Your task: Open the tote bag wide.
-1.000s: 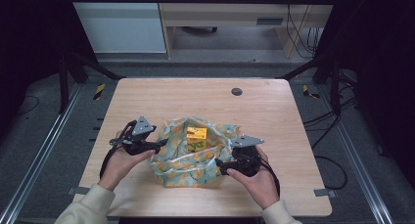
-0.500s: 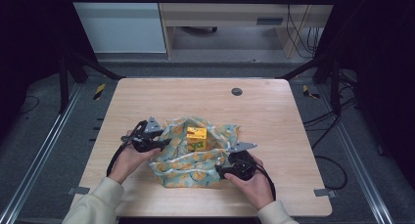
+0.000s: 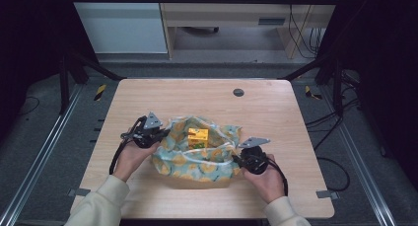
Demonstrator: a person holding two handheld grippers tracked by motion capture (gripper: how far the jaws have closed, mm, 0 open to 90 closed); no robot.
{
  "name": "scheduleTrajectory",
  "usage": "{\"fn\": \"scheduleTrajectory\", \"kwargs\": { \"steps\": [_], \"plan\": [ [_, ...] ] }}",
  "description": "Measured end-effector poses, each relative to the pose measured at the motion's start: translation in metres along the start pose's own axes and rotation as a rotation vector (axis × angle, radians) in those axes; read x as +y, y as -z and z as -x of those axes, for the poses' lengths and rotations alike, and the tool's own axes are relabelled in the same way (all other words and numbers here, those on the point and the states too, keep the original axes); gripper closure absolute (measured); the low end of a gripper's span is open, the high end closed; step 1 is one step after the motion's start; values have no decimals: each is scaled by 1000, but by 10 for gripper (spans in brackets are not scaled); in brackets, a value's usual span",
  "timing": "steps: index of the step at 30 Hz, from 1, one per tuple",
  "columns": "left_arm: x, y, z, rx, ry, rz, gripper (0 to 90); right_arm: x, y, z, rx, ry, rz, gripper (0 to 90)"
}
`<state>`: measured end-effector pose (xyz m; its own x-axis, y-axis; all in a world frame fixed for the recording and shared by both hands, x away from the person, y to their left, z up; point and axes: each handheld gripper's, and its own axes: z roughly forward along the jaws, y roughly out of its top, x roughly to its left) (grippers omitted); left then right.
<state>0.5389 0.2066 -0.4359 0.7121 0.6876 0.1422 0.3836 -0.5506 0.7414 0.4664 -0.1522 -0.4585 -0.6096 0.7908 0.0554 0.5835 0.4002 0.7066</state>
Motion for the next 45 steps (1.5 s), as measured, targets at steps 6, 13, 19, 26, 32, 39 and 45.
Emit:
{"fn": "scheduleTrajectory", "kwargs": {
  "steps": [6, 13, 19, 26, 32, 39, 45],
  "plan": [
    [-12, -12, -3, 23, -19, -67, 898, -17, -4, 14, 4, 13, -41, 881],
    [-24, -17, -8, 20, -3, -78, 895, -24, -6, 22, 4, -6, -54, 883],
    [-31, -22, -8, 20, -10, -89, 893, -27, -7, 23, 1, -6, -63, 886],
    [-34, -25, -9, 25, -9, -91, 892, -29, -6, 26, -4, -5, -65, 890],
    [-35, -26, -9, 33, -21, -103, 891, -30, -6, 25, -9, -9, -67, 890],
    [-36, -26, -10, 35, -26, -107, 894, -32, -2, 29, -12, -16, -62, 890],
    [-37, -26, -11, 38, -28, -108, 895, -32, -2, 28, -21, -12, -67, 890]
  ]
}}
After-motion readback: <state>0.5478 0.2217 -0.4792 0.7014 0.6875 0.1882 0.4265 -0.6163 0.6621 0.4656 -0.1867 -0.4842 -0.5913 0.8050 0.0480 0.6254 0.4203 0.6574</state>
